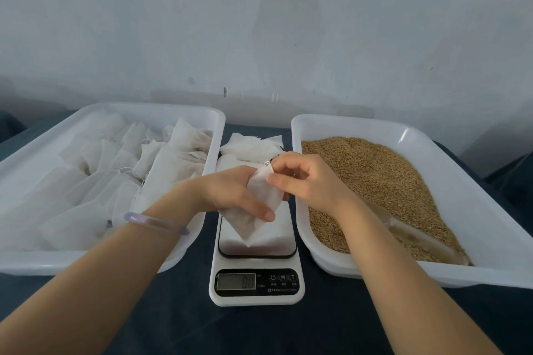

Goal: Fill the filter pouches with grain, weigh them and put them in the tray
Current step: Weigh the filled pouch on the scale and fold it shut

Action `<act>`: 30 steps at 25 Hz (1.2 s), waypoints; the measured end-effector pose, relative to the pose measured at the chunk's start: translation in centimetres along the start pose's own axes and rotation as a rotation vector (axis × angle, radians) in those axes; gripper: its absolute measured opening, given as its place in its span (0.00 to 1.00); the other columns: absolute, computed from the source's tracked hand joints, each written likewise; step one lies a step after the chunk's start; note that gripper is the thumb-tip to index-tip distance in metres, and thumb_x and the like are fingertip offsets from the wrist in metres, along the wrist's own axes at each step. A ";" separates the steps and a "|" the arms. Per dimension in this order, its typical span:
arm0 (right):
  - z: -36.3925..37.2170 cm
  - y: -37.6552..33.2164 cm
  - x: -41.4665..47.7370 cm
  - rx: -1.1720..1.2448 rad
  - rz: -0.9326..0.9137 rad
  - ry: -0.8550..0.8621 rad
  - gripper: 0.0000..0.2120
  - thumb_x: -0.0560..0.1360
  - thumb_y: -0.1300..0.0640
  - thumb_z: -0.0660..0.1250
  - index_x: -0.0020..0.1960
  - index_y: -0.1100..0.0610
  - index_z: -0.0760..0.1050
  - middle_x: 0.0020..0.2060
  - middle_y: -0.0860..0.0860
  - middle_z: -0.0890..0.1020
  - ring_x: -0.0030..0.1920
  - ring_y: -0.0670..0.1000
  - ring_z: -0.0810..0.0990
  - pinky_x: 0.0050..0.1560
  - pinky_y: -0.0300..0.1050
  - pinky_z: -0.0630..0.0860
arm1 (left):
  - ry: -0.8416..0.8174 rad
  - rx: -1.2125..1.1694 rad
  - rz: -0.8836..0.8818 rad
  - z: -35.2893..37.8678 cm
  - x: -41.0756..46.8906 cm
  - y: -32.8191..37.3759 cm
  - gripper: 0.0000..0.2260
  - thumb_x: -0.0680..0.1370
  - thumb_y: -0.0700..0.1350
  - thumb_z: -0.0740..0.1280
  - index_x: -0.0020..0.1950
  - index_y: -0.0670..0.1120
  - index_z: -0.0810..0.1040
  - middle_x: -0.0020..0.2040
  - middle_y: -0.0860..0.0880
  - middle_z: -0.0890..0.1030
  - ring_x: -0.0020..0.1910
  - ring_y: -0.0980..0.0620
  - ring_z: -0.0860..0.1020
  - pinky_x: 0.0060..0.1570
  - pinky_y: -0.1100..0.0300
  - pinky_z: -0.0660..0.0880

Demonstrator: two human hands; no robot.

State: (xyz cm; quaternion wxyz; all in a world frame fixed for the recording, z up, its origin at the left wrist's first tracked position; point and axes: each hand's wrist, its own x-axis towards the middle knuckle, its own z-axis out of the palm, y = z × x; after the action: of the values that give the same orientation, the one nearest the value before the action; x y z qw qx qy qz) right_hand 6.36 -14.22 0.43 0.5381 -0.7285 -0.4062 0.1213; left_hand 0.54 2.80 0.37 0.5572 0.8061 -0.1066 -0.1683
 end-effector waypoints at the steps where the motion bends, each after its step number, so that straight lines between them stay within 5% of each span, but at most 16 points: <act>1: 0.0 0.0 0.0 -0.001 -0.021 0.022 0.05 0.72 0.63 0.71 0.39 0.56 0.79 0.41 0.50 0.78 0.36 0.54 0.76 0.38 0.48 0.74 | -0.005 -0.005 0.007 0.0 0.0 -0.1 0.18 0.63 0.40 0.72 0.52 0.42 0.77 0.41 0.52 0.79 0.41 0.57 0.79 0.41 0.64 0.75; 3: 0.0 0.0 0.0 0.019 -0.075 0.090 0.05 0.70 0.63 0.72 0.36 0.59 0.78 0.43 0.53 0.79 0.40 0.60 0.76 0.41 0.53 0.75 | 0.002 -0.031 0.013 0.0 0.1 -0.2 0.17 0.64 0.39 0.72 0.51 0.42 0.76 0.37 0.53 0.80 0.38 0.56 0.80 0.39 0.63 0.76; 6: -0.2 -0.3 0.0 0.109 -0.094 0.186 0.07 0.67 0.59 0.71 0.31 0.53 0.77 0.43 0.50 0.80 0.44 0.50 0.78 0.45 0.47 0.73 | 0.037 -0.110 -0.008 0.0 0.2 -0.3 0.16 0.65 0.36 0.72 0.51 0.40 0.76 0.36 0.49 0.81 0.39 0.47 0.83 0.38 0.58 0.79; 11: -0.1 0.4 0.1 0.030 -0.014 -0.031 0.05 0.71 0.57 0.70 0.44 0.57 0.83 0.55 0.54 0.80 0.55 0.60 0.78 0.56 0.61 0.74 | 0.008 -0.160 0.035 -0.1 -0.1 -0.3 0.11 0.67 0.33 0.71 0.47 0.42 0.77 0.34 0.51 0.80 0.34 0.48 0.82 0.35 0.58 0.79; 13: -0.1 0.5 0.1 -0.017 -0.010 0.007 0.04 0.73 0.59 0.70 0.45 0.58 0.83 0.53 0.50 0.82 0.51 0.62 0.80 0.53 0.58 0.76 | -0.012 -0.208 0.025 0.0 -0.2 -0.1 0.11 0.67 0.33 0.71 0.47 0.43 0.77 0.34 0.51 0.79 0.33 0.50 0.81 0.34 0.58 0.79; 19: -0.1 -0.1 0.0 -0.098 -0.157 0.269 0.07 0.73 0.59 0.70 0.36 0.55 0.80 0.28 0.43 0.78 0.30 0.40 0.74 0.34 0.32 0.68 | -0.053 -0.133 -0.052 -0.2 -0.2 0.2 0.17 0.66 0.37 0.73 0.52 0.41 0.74 0.37 0.49 0.81 0.35 0.48 0.81 0.32 0.59 0.79; 23: -0.3 0.0 0.1 -0.157 -0.048 0.123 0.19 0.69 0.53 0.74 0.36 0.69 0.76 0.36 0.61 0.78 0.33 0.55 0.75 0.34 0.46 0.70 | 0.062 -0.107 -0.033 -0.1 -0.1 -0.3 0.11 0.68 0.35 0.73 0.48 0.42 0.76 0.34 0.51 0.81 0.34 0.49 0.82 0.31 0.60 0.78; 27: -0.3 0.2 0.0 -0.260 -0.092 0.270 0.29 0.70 0.43 0.70 0.27 0.66 0.66 0.23 0.57 0.64 0.26 0.48 0.62 0.29 0.39 0.61 | 0.181 -0.104 -0.026 -0.2 0.3 -0.7 0.09 0.71 0.31 0.70 0.47 0.42 0.76 0.34 0.48 0.80 0.37 0.49 0.83 0.36 0.57 0.80; 30: -0.2 0.1 0.0 -0.099 -0.064 0.315 0.31 0.74 0.39 0.62 0.31 0.68 0.77 0.23 0.53 0.74 0.28 0.46 0.72 0.33 0.33 0.67 | 0.094 -0.021 -0.029 0.0 0.1 -0.4 0.12 0.68 0.33 0.73 0.47 0.45 0.78 0.39 0.49 0.82 0.42 0.51 0.82 0.45 0.54 0.81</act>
State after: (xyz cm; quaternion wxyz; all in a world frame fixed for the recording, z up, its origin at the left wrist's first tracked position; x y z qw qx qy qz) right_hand 6.51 -14.36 0.42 0.5622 -0.7506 -0.3456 -0.0317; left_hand 0.60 2.94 0.03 0.5677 0.8086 -0.0666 -0.1393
